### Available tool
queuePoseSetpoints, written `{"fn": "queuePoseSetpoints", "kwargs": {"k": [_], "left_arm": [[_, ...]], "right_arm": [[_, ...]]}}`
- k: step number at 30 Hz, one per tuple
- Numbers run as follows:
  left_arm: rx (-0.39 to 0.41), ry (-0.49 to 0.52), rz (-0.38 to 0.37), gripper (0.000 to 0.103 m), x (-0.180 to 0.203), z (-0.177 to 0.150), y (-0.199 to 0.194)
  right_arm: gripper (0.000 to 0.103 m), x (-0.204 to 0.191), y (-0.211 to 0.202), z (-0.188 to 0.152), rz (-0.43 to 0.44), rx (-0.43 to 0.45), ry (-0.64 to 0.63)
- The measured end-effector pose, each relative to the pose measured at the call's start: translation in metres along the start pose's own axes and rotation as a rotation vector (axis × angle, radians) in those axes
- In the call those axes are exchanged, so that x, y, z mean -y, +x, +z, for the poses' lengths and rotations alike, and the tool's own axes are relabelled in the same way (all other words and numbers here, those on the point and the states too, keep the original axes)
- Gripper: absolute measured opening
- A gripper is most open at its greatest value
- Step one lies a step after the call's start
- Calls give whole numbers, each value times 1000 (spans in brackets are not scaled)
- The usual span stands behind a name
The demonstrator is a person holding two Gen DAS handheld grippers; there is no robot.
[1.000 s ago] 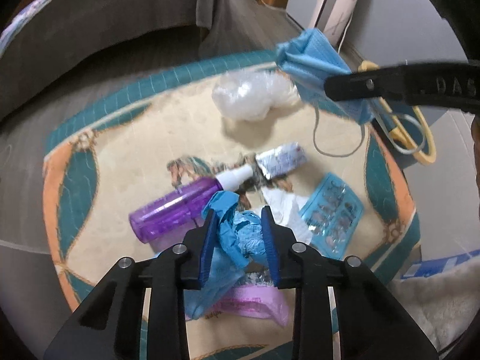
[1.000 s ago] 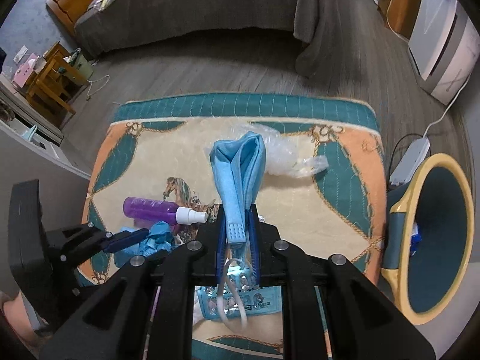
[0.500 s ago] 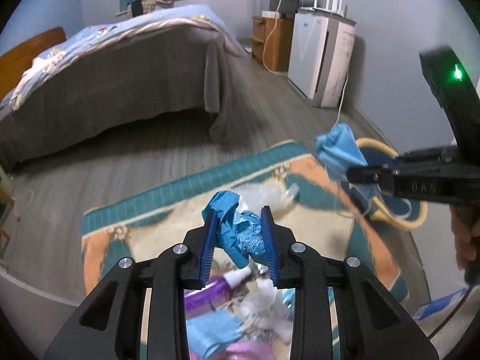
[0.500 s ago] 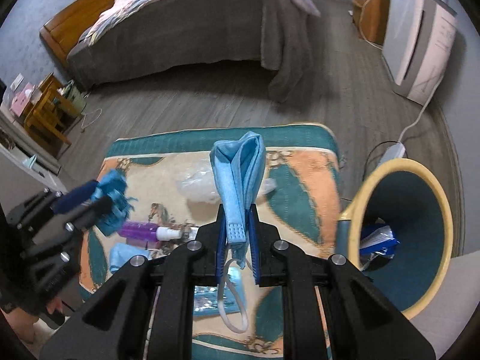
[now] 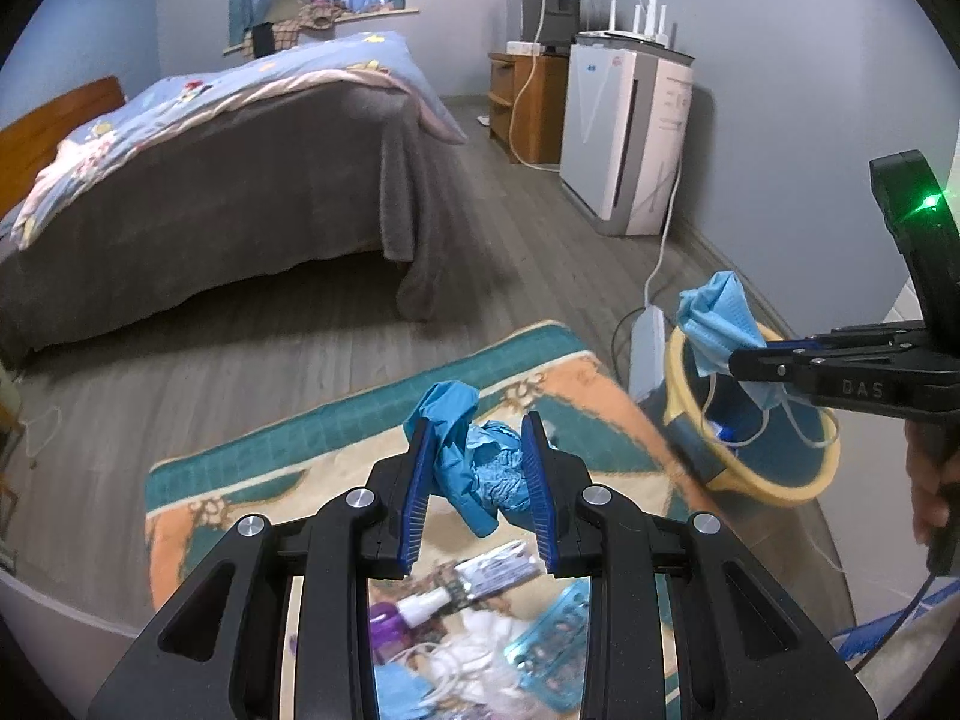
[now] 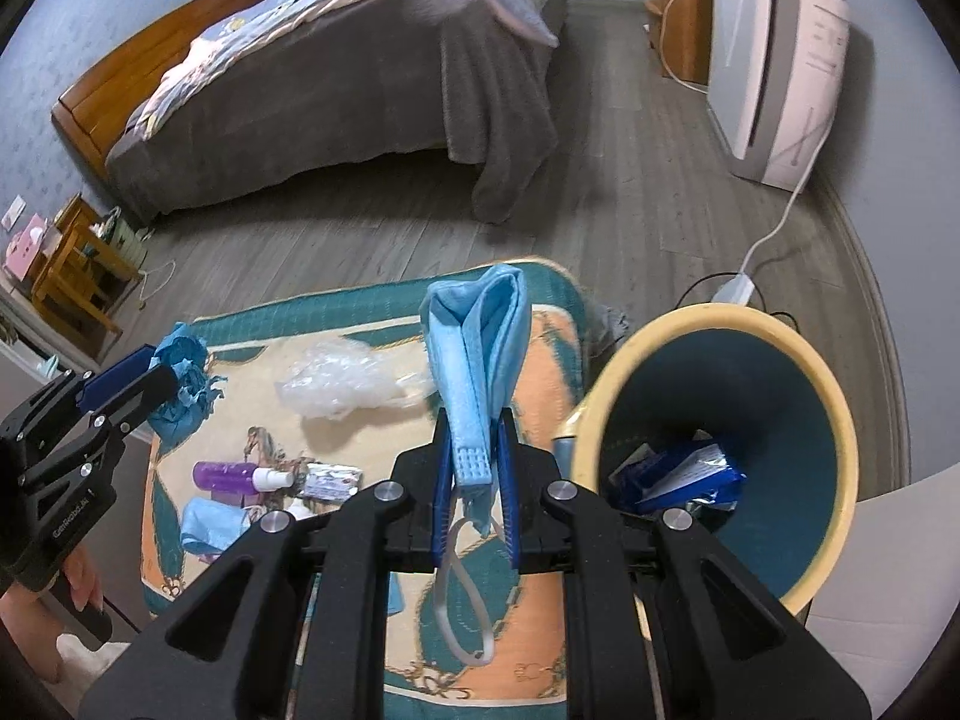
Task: Collect trash
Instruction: 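Carry both blue masks over the bin and release them inside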
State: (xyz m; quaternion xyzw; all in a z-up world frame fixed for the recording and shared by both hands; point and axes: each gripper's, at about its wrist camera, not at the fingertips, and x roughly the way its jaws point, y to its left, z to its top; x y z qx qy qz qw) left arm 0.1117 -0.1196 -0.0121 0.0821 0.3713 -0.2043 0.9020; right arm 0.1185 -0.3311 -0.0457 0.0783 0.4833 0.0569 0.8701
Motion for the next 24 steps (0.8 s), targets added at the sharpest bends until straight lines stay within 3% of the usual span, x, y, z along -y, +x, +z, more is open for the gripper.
{"fn": "queuePoseSetpoints", "kwargs": {"k": [11, 19, 24], "left_arm": [[-11, 46, -31, 31, 25, -6, 10], [-40, 71, -61, 31, 51, -3, 16], [-47, 65, -86, 31, 73, 7, 28]], "right_arm": [[13, 41, 3, -2, -130, -5, 62], [13, 66, 15, -9, -179, -65, 117], [13, 84, 11, -11, -164, -54, 171]]}}
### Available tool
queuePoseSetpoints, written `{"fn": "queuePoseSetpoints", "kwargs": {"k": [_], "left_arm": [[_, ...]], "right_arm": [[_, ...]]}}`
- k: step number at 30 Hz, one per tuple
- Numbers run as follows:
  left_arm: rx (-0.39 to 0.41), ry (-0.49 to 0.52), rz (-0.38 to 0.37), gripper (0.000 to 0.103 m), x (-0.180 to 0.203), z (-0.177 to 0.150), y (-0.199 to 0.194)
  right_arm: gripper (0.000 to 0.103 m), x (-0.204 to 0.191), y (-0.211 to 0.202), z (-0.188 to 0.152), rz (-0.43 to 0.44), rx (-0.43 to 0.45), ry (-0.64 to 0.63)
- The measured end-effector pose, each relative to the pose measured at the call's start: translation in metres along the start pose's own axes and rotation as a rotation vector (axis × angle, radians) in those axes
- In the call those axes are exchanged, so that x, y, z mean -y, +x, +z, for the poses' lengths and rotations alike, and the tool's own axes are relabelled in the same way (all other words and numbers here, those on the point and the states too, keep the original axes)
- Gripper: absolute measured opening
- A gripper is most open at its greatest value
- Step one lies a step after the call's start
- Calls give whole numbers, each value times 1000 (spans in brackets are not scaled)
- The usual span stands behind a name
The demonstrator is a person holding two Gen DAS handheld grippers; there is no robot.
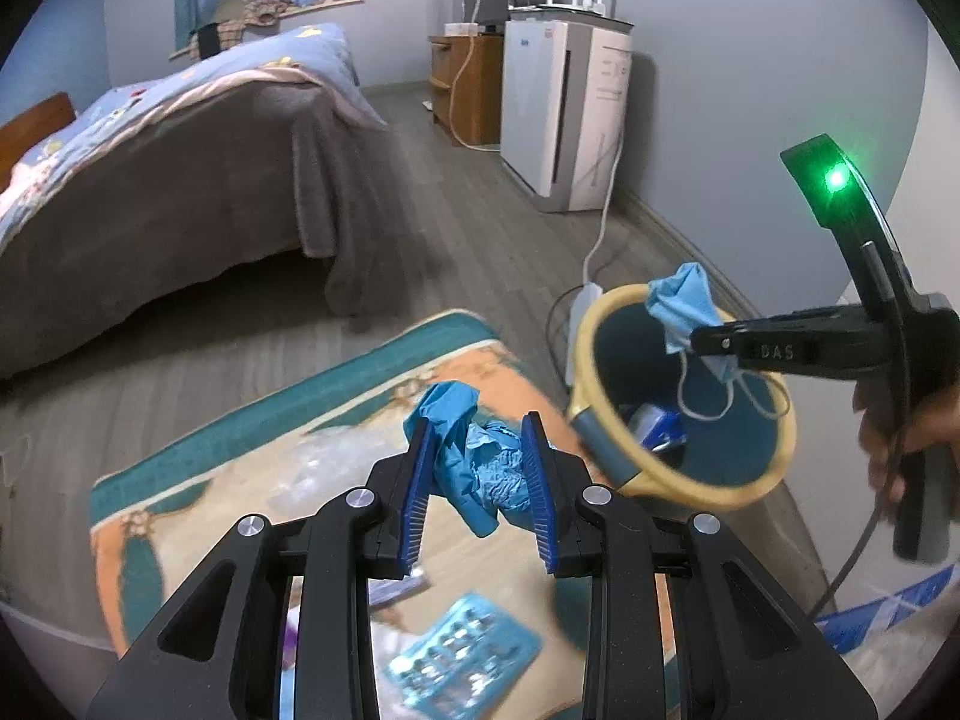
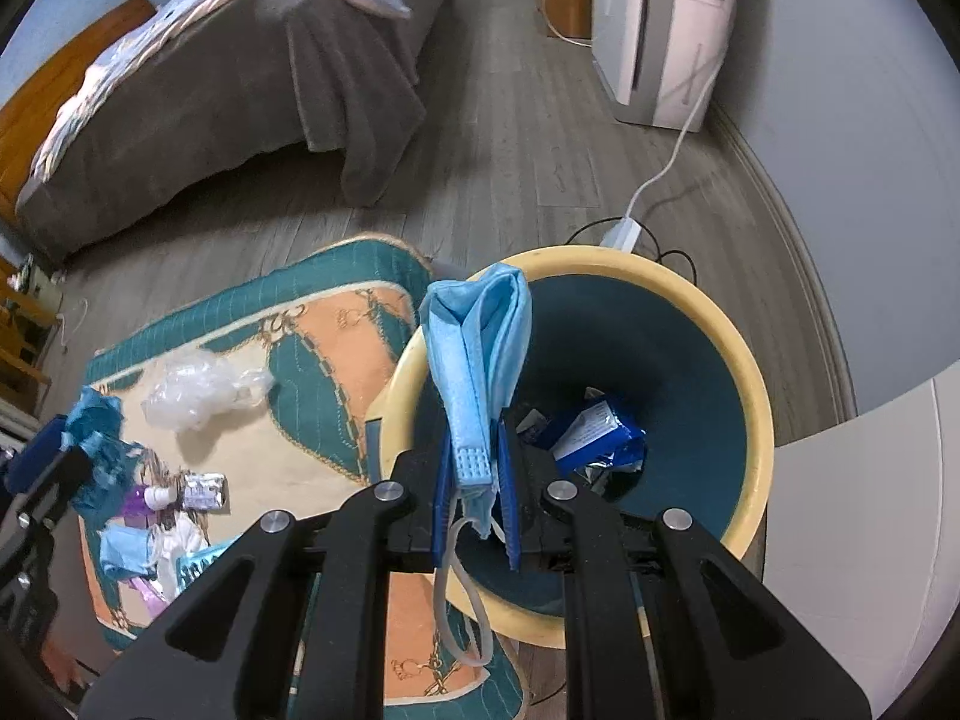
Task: Collect trash
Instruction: 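Carry both blue masks over the bin and release them inside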
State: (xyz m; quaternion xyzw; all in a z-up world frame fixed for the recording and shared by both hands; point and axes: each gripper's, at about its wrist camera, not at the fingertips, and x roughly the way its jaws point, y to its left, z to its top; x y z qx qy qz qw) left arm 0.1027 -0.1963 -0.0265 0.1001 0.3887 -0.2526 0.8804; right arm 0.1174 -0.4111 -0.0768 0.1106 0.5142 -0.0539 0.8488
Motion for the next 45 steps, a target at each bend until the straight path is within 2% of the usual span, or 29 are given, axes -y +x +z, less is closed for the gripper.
{"fn": "queuePoseSetpoints", "kwargs": {"k": [9, 15, 23, 29, 33, 34, 39, 41, 43, 45], "left_arm": [[-14, 54, -47, 31, 49, 22, 29], [-24, 50, -77, 31, 64, 30, 44], [-41, 94, -104, 31, 91, 35, 63], [-33, 86, -137, 33, 104, 42, 69], [-23, 81, -145, 38, 104, 44, 68], [-21, 81, -141, 39, 104, 44, 67], [-10, 48, -119, 65, 96, 42, 63], [-9, 24, -106, 74, 89, 40, 61], [-6, 14, -92, 79, 83, 38, 58], [-9, 4, -72, 91, 76, 36, 55]], "right_arm": [[13, 26, -1, 4, 8, 6, 49], [13, 53, 3, 2, 8, -8, 113], [13, 80, 10, -1, -26, -27, 182], [13, 86, 9, -1, -28, -16, 204], [16, 88, 7, -1, -30, -5, 211], [19, 88, 8, 0, -33, -4, 212], [42, 84, 6, 1, -46, 3, 195], [55, 82, 5, 2, -53, 10, 183], [76, 78, 3, 3, -49, 16, 173], [88, 74, 2, 4, -41, 22, 159]]}}
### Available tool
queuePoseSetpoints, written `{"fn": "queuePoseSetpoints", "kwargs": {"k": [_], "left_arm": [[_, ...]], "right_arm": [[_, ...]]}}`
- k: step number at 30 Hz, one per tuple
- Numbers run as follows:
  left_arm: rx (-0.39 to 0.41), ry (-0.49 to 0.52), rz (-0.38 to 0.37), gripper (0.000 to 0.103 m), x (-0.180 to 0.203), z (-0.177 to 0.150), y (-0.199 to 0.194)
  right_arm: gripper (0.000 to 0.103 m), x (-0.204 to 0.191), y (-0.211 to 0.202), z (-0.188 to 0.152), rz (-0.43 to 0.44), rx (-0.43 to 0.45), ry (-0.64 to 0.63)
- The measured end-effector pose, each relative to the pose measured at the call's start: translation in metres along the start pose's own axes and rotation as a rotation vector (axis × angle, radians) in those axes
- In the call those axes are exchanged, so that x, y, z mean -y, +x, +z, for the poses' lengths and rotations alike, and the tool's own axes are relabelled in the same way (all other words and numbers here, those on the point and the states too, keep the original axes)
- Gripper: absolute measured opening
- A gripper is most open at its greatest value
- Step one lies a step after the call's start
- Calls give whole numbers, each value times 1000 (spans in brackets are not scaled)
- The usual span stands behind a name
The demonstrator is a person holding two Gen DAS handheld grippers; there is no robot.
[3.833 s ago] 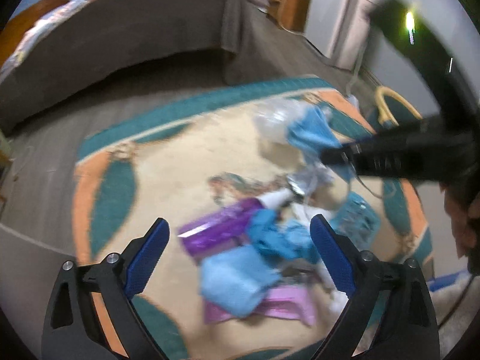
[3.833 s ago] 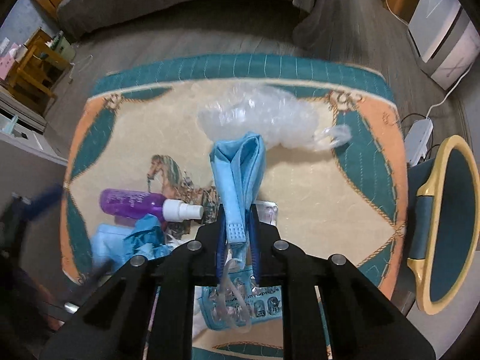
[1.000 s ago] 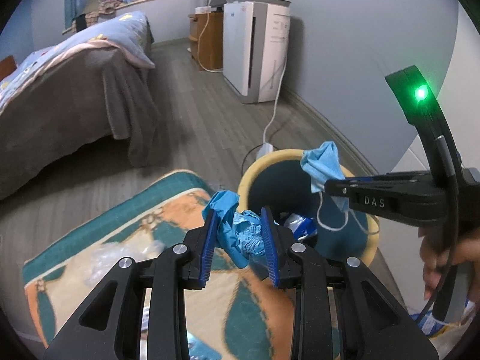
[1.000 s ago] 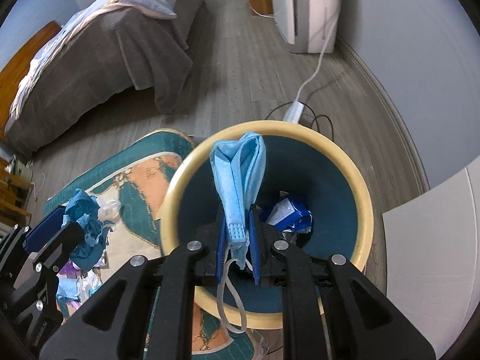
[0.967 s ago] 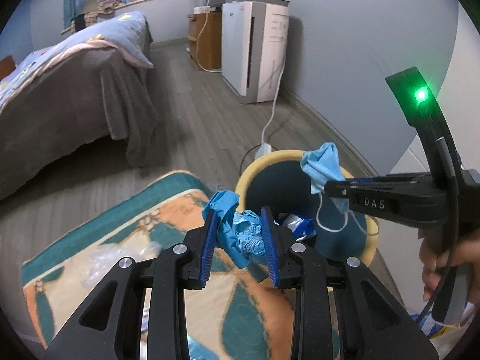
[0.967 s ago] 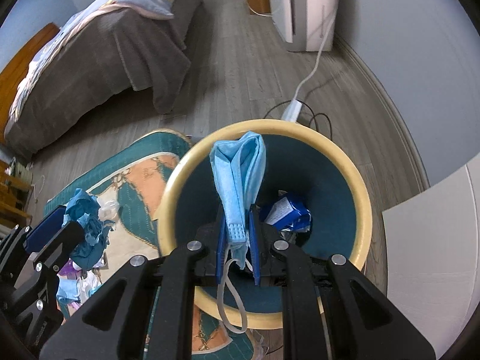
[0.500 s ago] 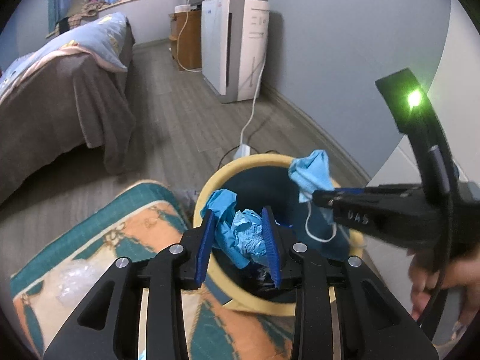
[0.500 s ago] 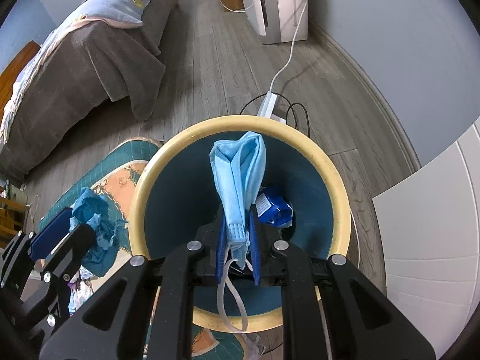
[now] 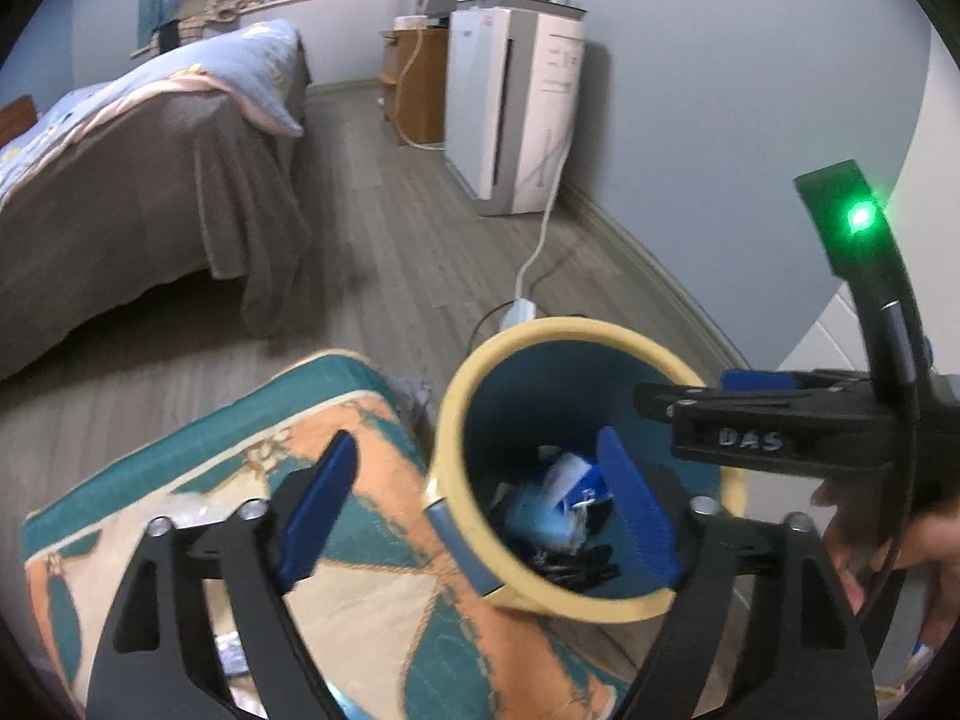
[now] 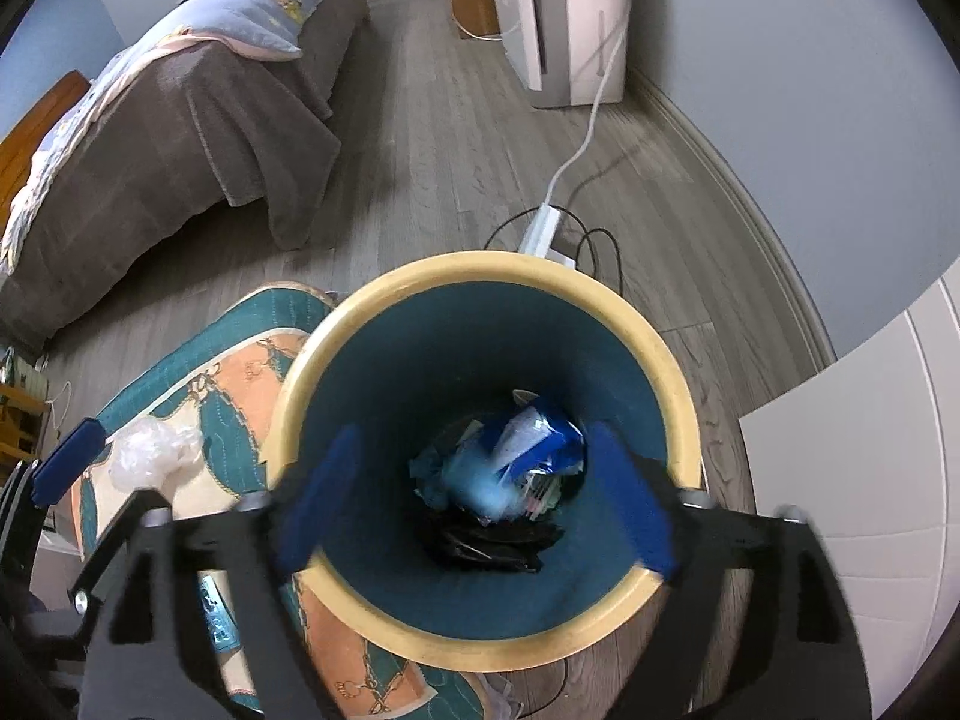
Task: Collect trash
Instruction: 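Carry both blue masks over the bin and release them inside, then move both open tools back over the stool toward the remaining trash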
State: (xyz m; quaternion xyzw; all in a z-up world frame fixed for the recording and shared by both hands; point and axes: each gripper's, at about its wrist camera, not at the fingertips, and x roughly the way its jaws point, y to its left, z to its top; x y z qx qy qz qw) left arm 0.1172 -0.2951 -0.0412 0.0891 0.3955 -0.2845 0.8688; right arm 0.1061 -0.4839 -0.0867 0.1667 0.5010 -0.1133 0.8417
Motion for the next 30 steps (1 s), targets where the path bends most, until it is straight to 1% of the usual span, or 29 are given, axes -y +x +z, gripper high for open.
{"fn": "queuePoseSetpoints", "kwargs": {"k": [1, 3, 9, 13, 17, 22, 26, 28, 30], "left_arm": [[3, -3, 18, 93, -5, -2, -3], [11, -9, 48, 95, -13, -5, -10], [-10, -62, 110, 96, -55, -21, -32], [-15, -100, 178, 96, -94, -32, -53], [-40, -137, 241, 96, -131, -45, -76], [-26, -207, 304, 97, -172, -70, -110], [-16, -291, 369, 97, -206, -90, -122], [-18, -312, 395, 97, -215, -95, -126], [-18, -310, 418, 97, -222, -100, -131]], "right_arm": [[92, -3, -1, 0, 5, 5, -9], [97, -9, -3, 1, 5, 14, -27], [97, -36, -5, 0, 21, 30, -120], [97, -61, -11, -2, 32, 54, -193], [97, -85, -18, -5, 51, 83, -254], [97, -114, -24, -10, 57, 115, -330], [97, -136, -26, -13, 57, 116, -342], [97, -150, -27, -15, 67, 112, -329], [97, -165, -27, -18, 81, 105, -329]]}}
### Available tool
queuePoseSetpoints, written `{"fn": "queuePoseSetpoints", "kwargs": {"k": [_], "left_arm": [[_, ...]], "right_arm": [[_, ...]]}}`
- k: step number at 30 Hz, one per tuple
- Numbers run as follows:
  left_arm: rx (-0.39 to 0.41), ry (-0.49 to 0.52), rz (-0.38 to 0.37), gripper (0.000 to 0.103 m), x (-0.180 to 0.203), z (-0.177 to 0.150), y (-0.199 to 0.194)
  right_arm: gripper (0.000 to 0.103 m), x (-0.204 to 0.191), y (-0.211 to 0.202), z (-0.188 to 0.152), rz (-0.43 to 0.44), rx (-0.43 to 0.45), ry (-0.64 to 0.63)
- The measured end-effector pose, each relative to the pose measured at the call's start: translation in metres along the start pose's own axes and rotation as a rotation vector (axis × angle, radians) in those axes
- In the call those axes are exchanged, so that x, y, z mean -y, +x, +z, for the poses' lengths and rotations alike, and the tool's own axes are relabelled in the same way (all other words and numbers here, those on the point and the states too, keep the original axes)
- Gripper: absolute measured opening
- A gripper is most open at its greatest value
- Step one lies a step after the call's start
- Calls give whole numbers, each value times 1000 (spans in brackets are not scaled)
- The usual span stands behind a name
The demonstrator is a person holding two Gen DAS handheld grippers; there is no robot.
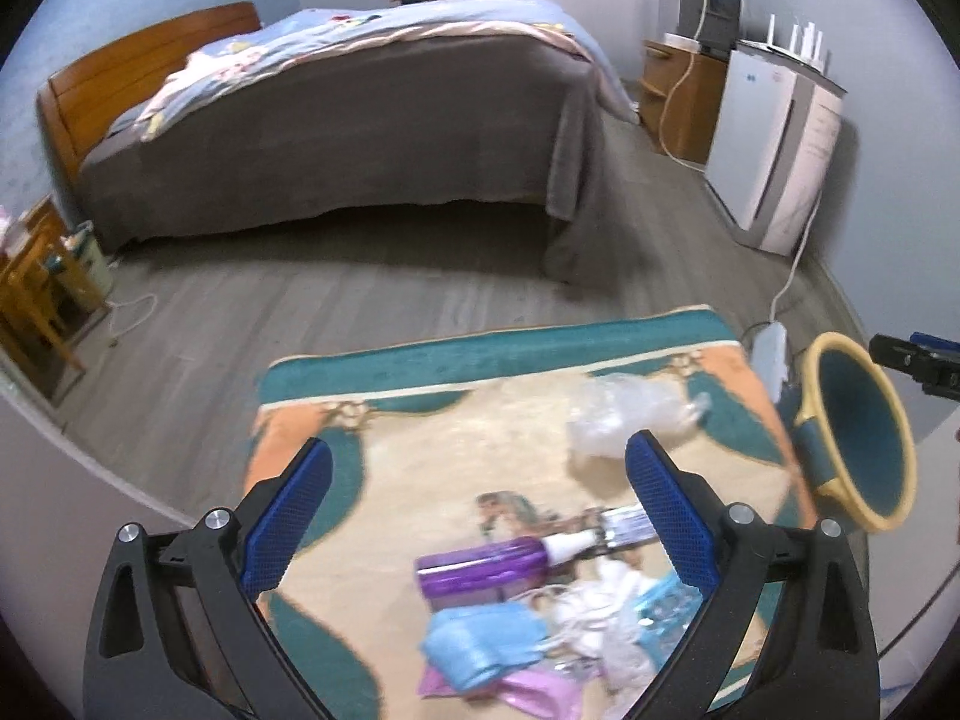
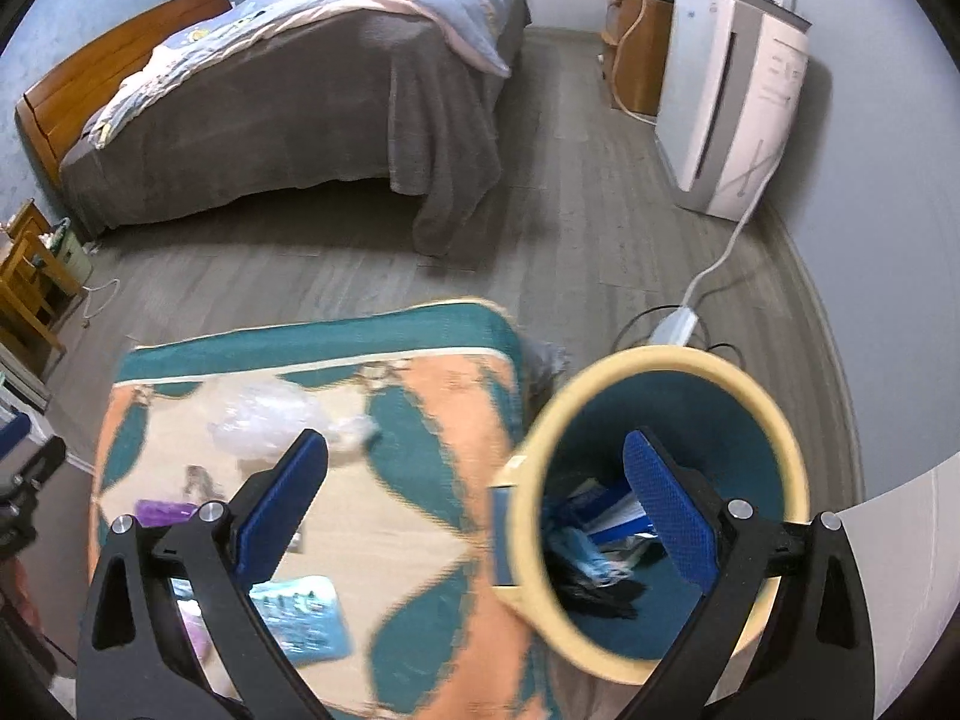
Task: Collect trash
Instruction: 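Move both open tools back over the stool toward the remaining trash, then grasp a blue mask with the left tool while the right tool grasps the blue blister pack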
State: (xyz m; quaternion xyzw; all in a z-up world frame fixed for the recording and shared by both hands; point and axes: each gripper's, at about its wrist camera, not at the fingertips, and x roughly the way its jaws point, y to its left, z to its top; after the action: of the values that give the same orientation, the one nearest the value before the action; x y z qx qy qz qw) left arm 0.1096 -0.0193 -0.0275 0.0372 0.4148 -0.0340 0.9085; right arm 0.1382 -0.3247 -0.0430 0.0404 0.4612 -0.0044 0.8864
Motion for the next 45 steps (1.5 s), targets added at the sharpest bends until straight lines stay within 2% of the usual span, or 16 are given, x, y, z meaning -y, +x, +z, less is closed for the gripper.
{"fn": "queuePoseSetpoints", "kwargs": {"k": [2, 7, 11, 14, 18, 25, 32, 36, 40, 42, 43, 45], "left_arm": [[8, 9, 22, 97, -6, -3, -4], [3, -3, 20, 97, -24, -18, -8], [-75, -11, 28, 97, -30, -38, 3], [-86, -19, -3, 97, -32, -49, 5], [-144, 35, -33, 97, -27, -64, 16], [-225, 59, -143, 97, -38, -81, 29], [-305, 100, -155, 94, -41, -93, 44], [-350, 131, -193, 83, -37, -99, 50], [-380, 171, -181, 77, -31, -104, 57], [-397, 170, -182, 61, -30, -105, 61], [-411, 162, -187, 58, -30, -105, 63], [-425, 153, -211, 33, -29, -105, 65]], "right_arm": [[97, -17, 1, 1, 1, -6, -18], [97, -55, 8, -10, 1, -37, -100], [97, -69, 20, -29, -27, -104, -91], [97, -81, 30, -43, -19, -162, -88], [97, -95, 34, -59, -28, -194, -102], [97, -99, 53, -92, -23, -297, -8], [97, -112, 69, -114, -41, -362, 14], [97, -123, 69, -129, -54, -395, -15], [97, -127, 69, -144, -49, -427, -16], [97, -131, 70, -148, -37, -441, -37], [97, -134, 71, -150, -31, -451, -55], [97, -138, 72, -153, -37, -465, -84]]}}
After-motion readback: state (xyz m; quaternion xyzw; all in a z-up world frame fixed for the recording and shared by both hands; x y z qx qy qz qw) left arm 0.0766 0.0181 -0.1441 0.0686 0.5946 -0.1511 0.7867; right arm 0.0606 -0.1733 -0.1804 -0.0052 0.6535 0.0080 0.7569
